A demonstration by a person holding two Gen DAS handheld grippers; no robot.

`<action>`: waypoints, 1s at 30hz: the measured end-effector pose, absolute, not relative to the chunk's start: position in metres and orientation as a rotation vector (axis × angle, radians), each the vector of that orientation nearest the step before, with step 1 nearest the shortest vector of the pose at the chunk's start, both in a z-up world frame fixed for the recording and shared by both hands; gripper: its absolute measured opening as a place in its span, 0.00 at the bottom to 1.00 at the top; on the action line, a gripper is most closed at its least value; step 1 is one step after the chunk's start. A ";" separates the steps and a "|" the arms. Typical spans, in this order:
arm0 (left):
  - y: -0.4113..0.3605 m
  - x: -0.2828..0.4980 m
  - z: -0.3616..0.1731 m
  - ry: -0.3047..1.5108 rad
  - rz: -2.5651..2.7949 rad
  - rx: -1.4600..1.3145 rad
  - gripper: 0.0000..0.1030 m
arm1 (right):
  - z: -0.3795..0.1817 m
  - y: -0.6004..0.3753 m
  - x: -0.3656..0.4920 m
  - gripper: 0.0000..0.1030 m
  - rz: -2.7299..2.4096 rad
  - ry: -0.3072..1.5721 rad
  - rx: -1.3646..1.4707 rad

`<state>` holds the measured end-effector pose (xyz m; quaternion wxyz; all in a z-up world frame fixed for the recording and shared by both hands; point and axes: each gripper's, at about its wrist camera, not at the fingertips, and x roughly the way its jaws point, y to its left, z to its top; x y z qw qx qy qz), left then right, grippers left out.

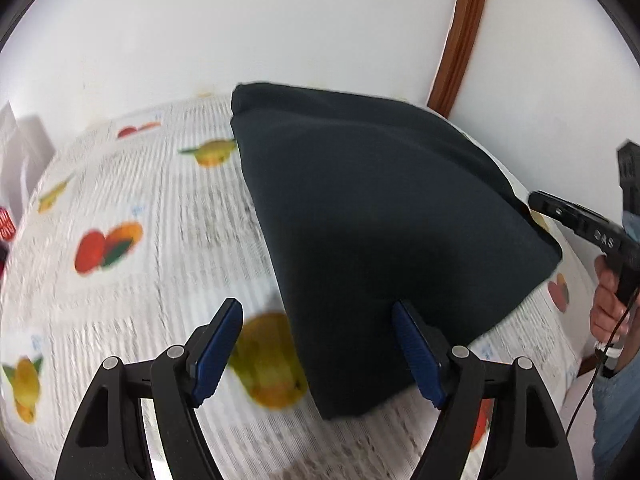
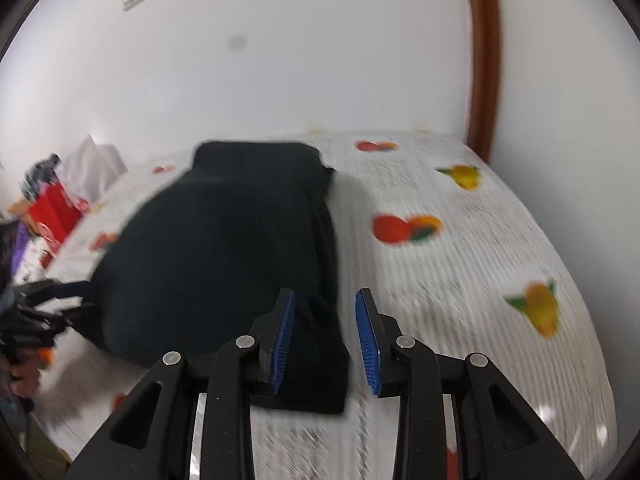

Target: Fold small clothes

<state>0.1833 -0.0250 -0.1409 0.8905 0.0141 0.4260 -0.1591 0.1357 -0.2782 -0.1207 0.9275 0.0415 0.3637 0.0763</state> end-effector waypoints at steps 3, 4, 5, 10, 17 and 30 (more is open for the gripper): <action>-0.025 0.194 -0.143 0.907 -0.335 0.040 0.74 | -0.129 -0.274 0.169 0.32 0.165 0.798 0.160; -0.026 0.195 -0.146 0.916 -0.336 0.047 0.75 | -0.135 -0.274 0.181 0.31 0.165 0.824 0.192; -0.026 0.196 -0.150 0.921 -0.337 0.052 0.76 | -0.142 -0.275 0.191 0.29 0.159 0.854 0.224; -0.019 0.197 -0.156 0.932 -0.361 0.000 0.78 | -0.141 -0.298 0.190 0.04 0.175 0.803 0.293; -0.014 0.198 -0.139 0.893 -0.360 -0.011 0.76 | -0.127 -0.311 0.192 0.05 0.093 0.859 0.211; -0.023 0.263 -0.149 0.939 -0.331 0.009 0.77 | -0.127 -0.264 0.325 0.42 0.184 0.965 0.266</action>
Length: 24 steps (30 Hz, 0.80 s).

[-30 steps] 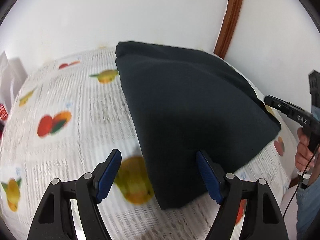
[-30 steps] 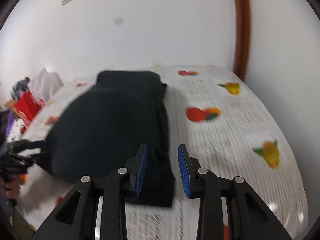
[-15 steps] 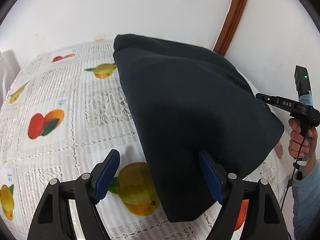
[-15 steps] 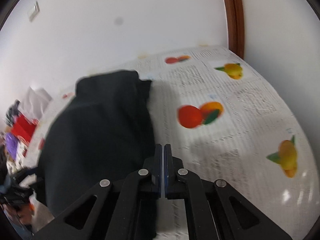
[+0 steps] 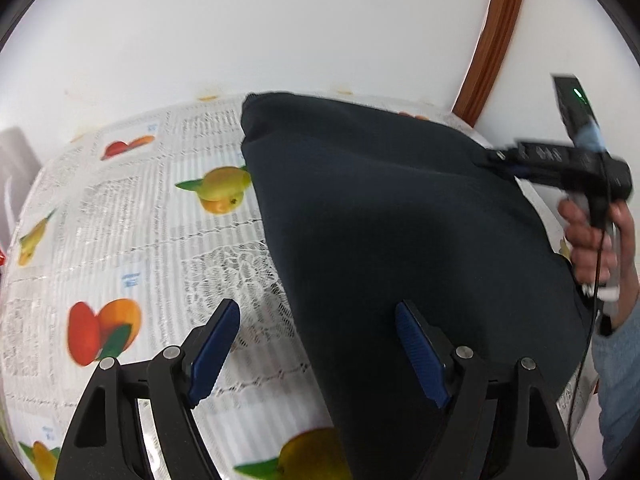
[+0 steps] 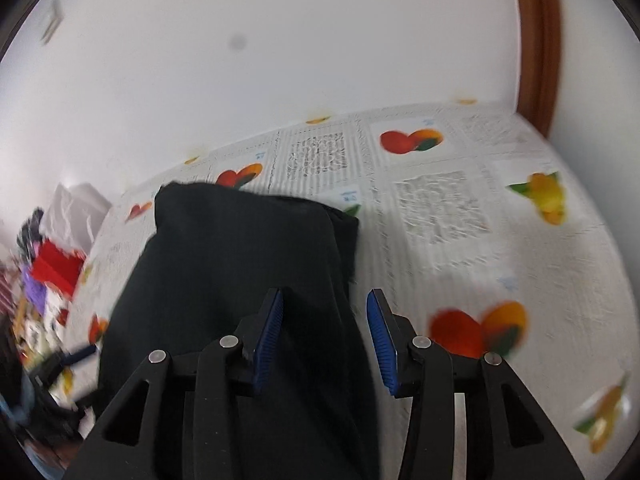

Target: Fold small clothes

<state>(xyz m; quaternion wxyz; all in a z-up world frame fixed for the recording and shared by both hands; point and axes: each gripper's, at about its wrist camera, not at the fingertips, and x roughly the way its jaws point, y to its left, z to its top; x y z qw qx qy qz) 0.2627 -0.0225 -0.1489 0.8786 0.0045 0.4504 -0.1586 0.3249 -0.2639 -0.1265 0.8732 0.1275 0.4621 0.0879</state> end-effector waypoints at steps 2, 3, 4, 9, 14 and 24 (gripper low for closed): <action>-0.024 0.265 -0.153 0.943 -0.336 0.007 0.77 | -0.130 -0.257 0.342 0.39 0.192 0.981 0.272; -0.024 0.266 -0.153 0.942 -0.338 0.009 0.77 | -0.131 -0.252 0.348 0.21 0.206 0.986 0.267; -0.024 0.266 -0.154 0.942 -0.339 0.012 0.78 | -0.127 -0.247 0.350 0.16 0.221 0.983 0.234; -0.024 0.265 -0.155 0.941 -0.339 0.001 0.78 | -0.112 -0.254 0.345 0.15 0.275 0.867 0.218; -0.022 0.262 -0.151 0.944 -0.331 0.001 0.77 | -0.125 -0.267 0.344 0.25 0.241 0.954 0.266; -0.023 0.235 -0.145 0.918 -0.342 0.009 0.76 | -0.126 -0.285 0.264 0.37 0.273 0.975 0.300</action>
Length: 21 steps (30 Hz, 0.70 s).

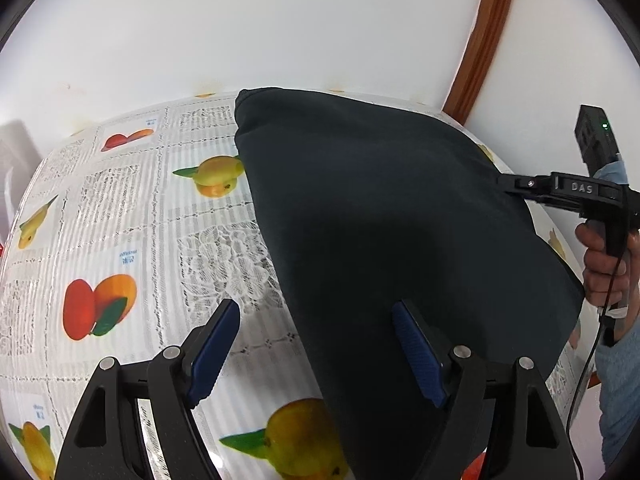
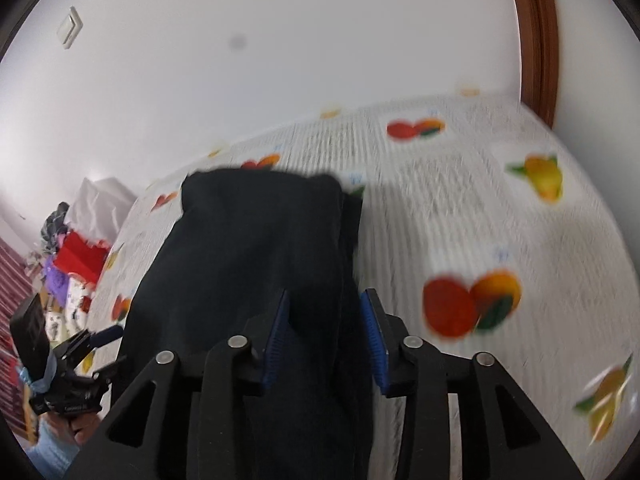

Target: Fold small clothes

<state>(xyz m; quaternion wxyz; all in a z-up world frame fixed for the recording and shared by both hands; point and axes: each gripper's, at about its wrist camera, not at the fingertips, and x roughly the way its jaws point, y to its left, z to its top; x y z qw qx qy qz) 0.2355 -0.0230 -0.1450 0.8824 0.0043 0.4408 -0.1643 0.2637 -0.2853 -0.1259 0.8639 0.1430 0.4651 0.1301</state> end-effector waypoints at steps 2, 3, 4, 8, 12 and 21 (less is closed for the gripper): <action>-0.025 0.236 -0.146 0.914 -0.330 0.016 0.76 | -0.135 -0.284 0.267 0.36 0.253 0.987 0.329; -0.026 0.236 -0.146 0.912 -0.325 0.018 0.76 | -0.138 -0.283 0.269 0.30 0.256 0.997 0.347; -0.026 0.236 -0.146 0.912 -0.318 0.020 0.77 | -0.140 -0.281 0.272 0.05 0.288 0.998 0.360; -0.027 0.236 -0.145 0.920 -0.313 0.006 0.77 | -0.131 -0.282 0.264 0.05 0.253 0.885 0.295; -0.028 0.234 -0.145 0.915 -0.310 0.014 0.77 | -0.137 -0.282 0.266 0.05 0.231 0.920 0.307; -0.013 0.205 -0.139 0.907 -0.342 -0.005 0.77 | -0.129 -0.317 0.228 0.06 0.044 0.913 0.255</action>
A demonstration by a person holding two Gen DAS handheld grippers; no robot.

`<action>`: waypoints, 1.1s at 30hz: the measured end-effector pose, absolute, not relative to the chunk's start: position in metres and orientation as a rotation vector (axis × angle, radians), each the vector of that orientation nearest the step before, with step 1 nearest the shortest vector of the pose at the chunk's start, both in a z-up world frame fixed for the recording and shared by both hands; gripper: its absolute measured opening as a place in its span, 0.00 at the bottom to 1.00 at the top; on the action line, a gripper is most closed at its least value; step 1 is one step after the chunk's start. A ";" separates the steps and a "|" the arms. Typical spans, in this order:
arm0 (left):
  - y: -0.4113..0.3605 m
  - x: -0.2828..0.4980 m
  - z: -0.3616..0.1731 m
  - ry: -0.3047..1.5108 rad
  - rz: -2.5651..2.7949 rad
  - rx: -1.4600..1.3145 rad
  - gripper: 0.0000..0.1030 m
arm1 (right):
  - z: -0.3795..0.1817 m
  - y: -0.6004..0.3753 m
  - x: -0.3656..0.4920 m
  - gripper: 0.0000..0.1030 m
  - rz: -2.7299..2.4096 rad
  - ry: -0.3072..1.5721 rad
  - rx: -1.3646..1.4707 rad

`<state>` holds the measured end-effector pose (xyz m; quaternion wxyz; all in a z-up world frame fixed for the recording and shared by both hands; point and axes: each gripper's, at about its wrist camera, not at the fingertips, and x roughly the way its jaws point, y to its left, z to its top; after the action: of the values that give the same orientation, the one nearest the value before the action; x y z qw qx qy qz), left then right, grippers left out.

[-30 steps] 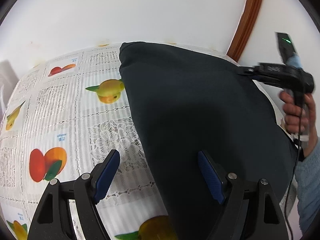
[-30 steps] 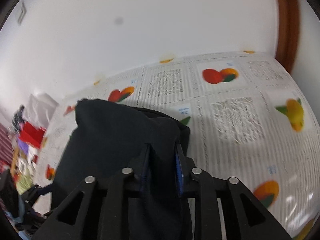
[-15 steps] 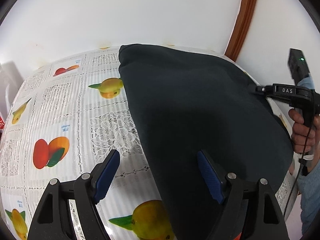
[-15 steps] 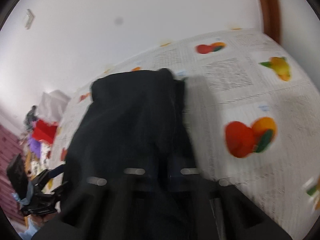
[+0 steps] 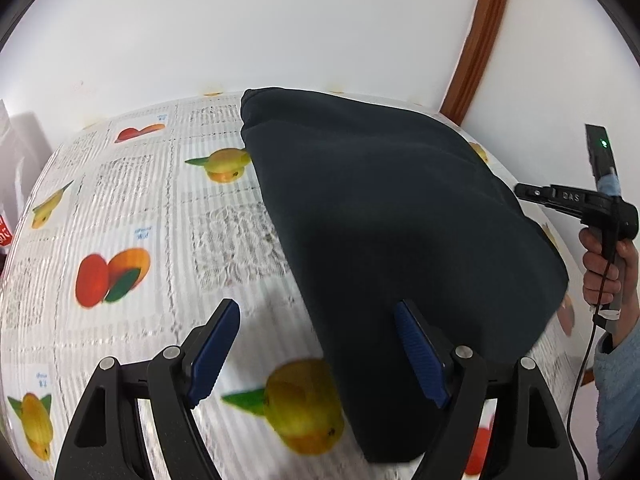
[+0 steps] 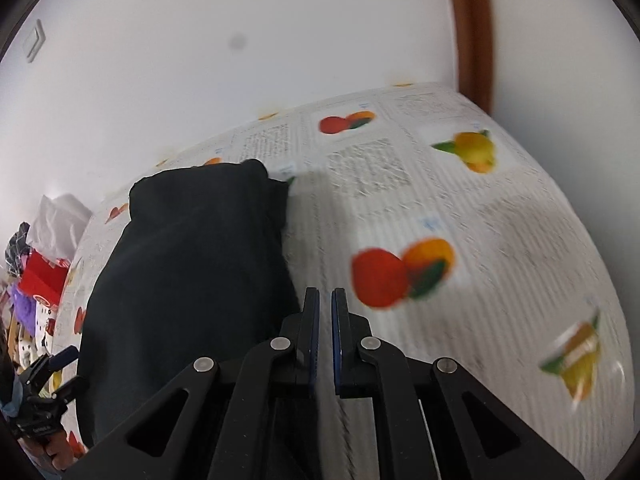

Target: Fold small clothes

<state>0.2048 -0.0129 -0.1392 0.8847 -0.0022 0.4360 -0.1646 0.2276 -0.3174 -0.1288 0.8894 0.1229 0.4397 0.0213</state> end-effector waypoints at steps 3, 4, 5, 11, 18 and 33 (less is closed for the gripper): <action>-0.008 0.189 -0.140 0.907 -0.355 -0.005 0.77 | -0.124 -0.316 0.194 0.07 0.023 0.892 0.181; -0.006 0.185 -0.140 0.906 -0.361 -0.008 0.77 | -0.124 -0.317 0.184 0.09 0.027 0.891 0.169; -0.004 0.180 -0.140 0.904 -0.366 -0.012 0.77 | -0.124 -0.317 0.173 0.11 0.032 0.888 0.159; 0.002 0.140 -0.147 0.910 -0.415 0.018 0.75 | -0.133 -0.315 0.107 0.36 0.038 0.883 0.034; -0.019 0.139 -0.163 0.914 -0.350 0.077 0.65 | -0.165 -0.305 0.086 0.38 0.115 0.910 0.115; -0.007 0.171 -0.163 0.864 -0.274 0.006 0.21 | -0.170 -0.246 0.145 0.14 0.104 0.841 0.198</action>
<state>0.1715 -0.0074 -0.1634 0.8990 0.0031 0.4174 -0.1325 0.1450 -0.2456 -0.1703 0.9068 0.0960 0.4073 0.0506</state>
